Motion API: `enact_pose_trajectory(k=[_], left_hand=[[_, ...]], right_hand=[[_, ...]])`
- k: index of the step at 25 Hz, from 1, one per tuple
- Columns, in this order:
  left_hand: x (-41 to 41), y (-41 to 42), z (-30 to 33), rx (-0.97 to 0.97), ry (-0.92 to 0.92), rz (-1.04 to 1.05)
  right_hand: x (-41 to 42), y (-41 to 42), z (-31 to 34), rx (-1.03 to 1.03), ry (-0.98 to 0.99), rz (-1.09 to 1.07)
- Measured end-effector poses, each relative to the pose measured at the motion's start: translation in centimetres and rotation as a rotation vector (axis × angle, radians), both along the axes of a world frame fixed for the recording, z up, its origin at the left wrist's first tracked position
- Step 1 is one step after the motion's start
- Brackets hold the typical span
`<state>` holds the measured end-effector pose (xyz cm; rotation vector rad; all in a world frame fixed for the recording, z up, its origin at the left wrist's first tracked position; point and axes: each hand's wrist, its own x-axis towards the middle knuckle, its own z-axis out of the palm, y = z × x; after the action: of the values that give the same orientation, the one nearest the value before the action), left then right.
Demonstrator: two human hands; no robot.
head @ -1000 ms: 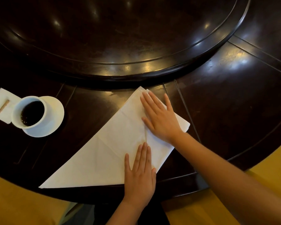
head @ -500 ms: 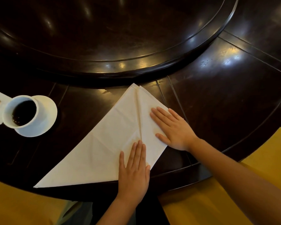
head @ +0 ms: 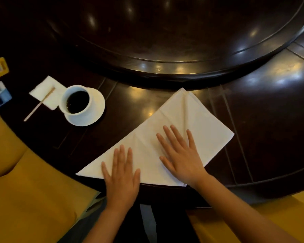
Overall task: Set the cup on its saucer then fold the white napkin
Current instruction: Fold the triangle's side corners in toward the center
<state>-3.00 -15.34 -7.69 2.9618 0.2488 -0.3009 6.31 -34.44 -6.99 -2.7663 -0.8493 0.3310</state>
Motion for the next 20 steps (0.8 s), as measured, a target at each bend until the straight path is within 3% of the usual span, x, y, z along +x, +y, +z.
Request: enact_pose_trajectory(k=[6, 12, 16, 20], left_hand=[[-2.4, 7.2, 1.4, 0.035, 0.105, 0.158], [-2.6, 9.8, 3.0, -0.049, -0.047, 0.185], [-1.6, 11.3, 3.7, -0.310, 0.058, 0.468], [-2.0, 13.8, 4.6, -0.695, 0.076, 0.729]], right_hand=[[-0.6, 1.3, -1.0, -0.094, 0.054, 0.070], [-0.7, 2.0, -0.6, -0.132, 0.034, 0.079], [-0.9, 2.8, -1.1, -0.127, 0.036, 0.082], [-1.3, 3.9, -1.4, -0.100, 0.036, 0.096]])
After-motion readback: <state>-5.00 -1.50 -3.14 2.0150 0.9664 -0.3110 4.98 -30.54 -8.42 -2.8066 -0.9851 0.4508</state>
